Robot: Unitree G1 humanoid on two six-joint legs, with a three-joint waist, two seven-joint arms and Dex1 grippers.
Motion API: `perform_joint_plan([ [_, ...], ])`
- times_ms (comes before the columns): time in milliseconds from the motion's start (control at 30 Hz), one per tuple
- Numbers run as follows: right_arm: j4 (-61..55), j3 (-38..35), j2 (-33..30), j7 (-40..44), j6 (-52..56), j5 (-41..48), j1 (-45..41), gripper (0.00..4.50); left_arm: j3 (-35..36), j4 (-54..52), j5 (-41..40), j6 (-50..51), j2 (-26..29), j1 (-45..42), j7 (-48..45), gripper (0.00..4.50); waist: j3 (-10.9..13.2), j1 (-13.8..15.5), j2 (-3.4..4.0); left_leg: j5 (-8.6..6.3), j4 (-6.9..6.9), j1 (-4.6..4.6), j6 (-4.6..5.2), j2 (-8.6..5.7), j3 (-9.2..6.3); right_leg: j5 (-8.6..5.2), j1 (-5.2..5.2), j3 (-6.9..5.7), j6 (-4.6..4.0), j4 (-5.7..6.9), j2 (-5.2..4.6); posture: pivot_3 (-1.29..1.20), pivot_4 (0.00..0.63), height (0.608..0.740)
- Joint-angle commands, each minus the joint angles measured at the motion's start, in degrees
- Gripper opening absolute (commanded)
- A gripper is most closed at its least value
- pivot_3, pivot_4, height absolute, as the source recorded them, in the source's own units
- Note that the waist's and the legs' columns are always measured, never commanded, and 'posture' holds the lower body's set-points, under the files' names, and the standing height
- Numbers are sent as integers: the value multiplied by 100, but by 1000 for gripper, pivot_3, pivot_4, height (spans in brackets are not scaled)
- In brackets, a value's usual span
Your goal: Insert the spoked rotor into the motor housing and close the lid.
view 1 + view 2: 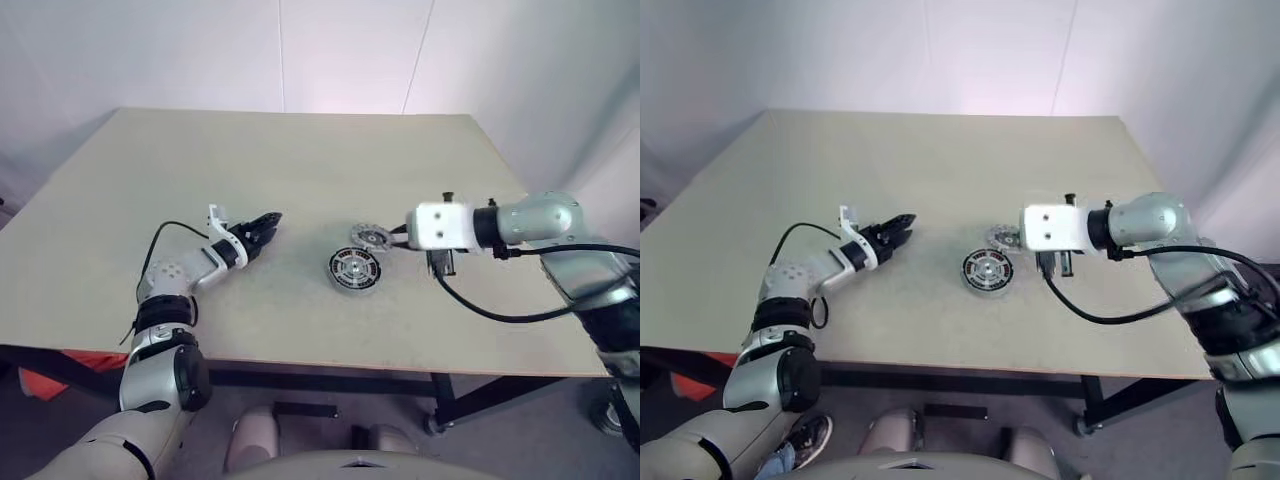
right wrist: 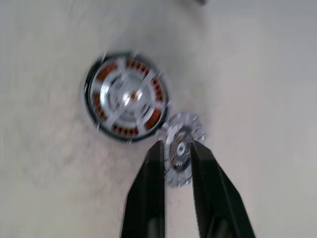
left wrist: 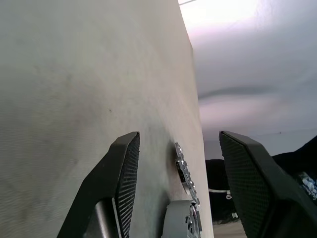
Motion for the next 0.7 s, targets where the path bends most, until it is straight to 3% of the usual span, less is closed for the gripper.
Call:
perform_joint_plan([
  [33, 951, 368, 197, 217, -1542, -672, -731, 1974, -14, -147, -39, -134, -33, 21, -95, 2727, 3, -35, -1, -1, 9, -10, 3, 1, 2, 5, -9, 0, -7, 1, 0, 0, 0, 740],
  [300, 2876, 1107, 1032, 190, -3620, -1534, -1759, 1974, 153, -632, -204, -201, -163, 437, 105, 2727, 6, -171, -6, -13, 40, -43, 49, 8, 5, 8, -31, -7, -16, 7, 2, 0, 0, 740],
  [500, 3723, 1244, 1391, -155, -4218, -1990, -2002, 1974, 198, -949, -315, -189, -260, 634, 265, 2727, 7, -169, -7, -41, 134, -128, 112, 11, 5, 8, -84, -7, -19, 46, -10, 0, 0, 740],
  [700, 4137, 1234, 1614, -421, -4321, -2202, -2156, 1974, 151, -1100, -352, -180, -319, 770, 367, 2727, 9, -186, -10, -56, 166, -123, 97, 14, 6, 13, -81, -3, -26, 71, -12, 0, 0, 740],
])
